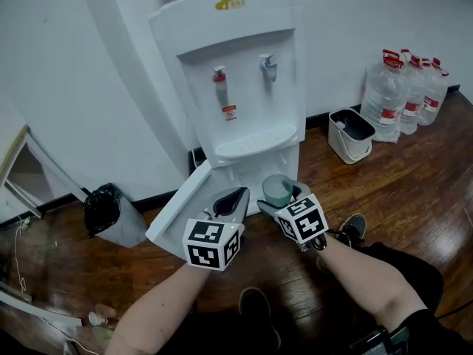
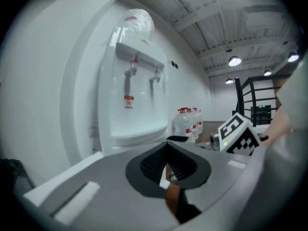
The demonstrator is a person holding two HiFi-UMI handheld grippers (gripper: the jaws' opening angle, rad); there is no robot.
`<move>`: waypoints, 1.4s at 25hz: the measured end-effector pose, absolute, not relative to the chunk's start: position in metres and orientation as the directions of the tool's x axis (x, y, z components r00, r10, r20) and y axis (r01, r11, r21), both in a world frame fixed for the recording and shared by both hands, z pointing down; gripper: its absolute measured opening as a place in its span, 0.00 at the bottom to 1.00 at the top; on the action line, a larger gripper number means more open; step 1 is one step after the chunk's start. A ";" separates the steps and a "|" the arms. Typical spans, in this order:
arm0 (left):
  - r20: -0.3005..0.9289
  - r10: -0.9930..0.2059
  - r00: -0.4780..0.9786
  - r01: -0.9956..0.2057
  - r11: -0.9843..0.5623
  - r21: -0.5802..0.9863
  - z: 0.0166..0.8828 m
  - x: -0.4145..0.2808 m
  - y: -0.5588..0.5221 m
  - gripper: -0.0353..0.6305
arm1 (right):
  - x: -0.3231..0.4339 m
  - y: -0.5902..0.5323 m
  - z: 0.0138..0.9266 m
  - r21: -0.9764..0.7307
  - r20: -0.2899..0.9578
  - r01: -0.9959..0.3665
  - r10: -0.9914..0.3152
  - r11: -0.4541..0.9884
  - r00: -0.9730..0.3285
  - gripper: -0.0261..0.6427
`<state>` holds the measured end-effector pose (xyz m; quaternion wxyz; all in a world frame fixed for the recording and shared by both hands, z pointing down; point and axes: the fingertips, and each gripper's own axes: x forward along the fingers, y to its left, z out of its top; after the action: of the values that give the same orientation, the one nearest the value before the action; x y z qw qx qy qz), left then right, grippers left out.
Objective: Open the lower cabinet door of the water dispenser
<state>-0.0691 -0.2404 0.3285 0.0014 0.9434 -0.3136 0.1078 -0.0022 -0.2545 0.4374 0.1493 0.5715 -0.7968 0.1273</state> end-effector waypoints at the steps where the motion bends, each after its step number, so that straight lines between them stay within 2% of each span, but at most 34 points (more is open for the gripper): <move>1: 0.175 -0.585 0.792 -0.584 -0.809 -0.059 0.307 -0.070 -0.236 0.24 | -0.003 -0.249 0.429 -0.028 0.387 -0.945 -0.868 0.327 -0.312 0.60; 7: 0.042 -0.633 0.773 -0.634 -0.773 0.032 0.209 -0.094 -0.212 0.24 | -0.017 -0.209 0.378 -0.039 0.400 -0.904 -0.822 0.426 -0.404 0.60; 10: 0.026 -0.646 0.763 -0.646 -0.760 0.069 0.183 -0.102 -0.200 0.24 | -0.024 -0.188 0.343 -0.053 0.410 -0.879 -0.793 0.474 -0.452 0.60; 14: 0.070 -0.623 0.779 -0.623 -0.782 -0.028 0.178 -0.105 -0.174 0.26 | -0.035 -0.162 0.294 -0.073 0.389 -0.851 -0.771 0.520 -0.505 0.60; 21: 0.050 -0.641 0.766 -0.642 -0.767 -0.001 0.168 -0.126 -0.162 0.32 | -0.043 -0.128 0.256 -0.068 0.318 -0.800 -0.747 0.596 -0.583 0.60; 25: 0.052 -0.650 0.758 -0.652 -0.757 0.050 0.178 -0.131 -0.175 0.33 | -0.044 -0.125 0.246 -0.133 0.265 -0.779 -0.736 0.613 -0.624 0.60; 35: 0.059 -0.608 0.792 -0.604 -0.794 -0.063 0.196 -0.113 -0.175 0.34 | -0.040 -0.110 0.220 -0.075 0.231 -0.786 -0.756 0.614 -0.613 0.60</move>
<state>-0.1127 -0.1748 0.1962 -0.0203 0.9464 -0.3202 0.0382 -0.0404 -0.1103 0.2202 0.0882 0.4310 -0.8941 0.0845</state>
